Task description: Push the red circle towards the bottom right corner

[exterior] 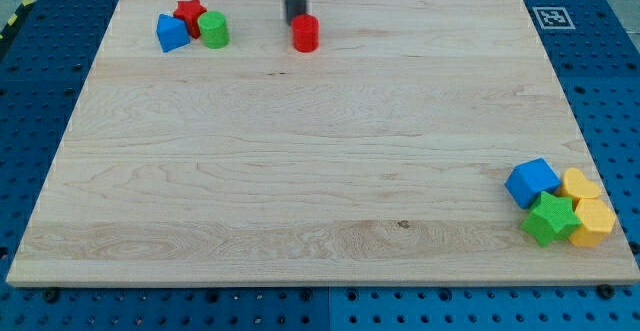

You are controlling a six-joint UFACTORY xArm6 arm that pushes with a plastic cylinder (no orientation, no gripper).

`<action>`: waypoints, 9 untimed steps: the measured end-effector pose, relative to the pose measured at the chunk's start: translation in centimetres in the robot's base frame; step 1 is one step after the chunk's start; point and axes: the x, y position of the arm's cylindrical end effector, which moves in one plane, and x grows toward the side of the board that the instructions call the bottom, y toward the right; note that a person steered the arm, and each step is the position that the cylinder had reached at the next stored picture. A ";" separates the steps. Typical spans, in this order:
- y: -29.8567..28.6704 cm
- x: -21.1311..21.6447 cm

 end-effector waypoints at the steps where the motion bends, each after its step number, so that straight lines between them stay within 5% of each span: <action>1: 7.2 5.1; 2: 10.6 7.7; 4: 6.2 0.1; 6: 5.0 10.9; 7: 5.0 11.0; 9: 2.8 0.2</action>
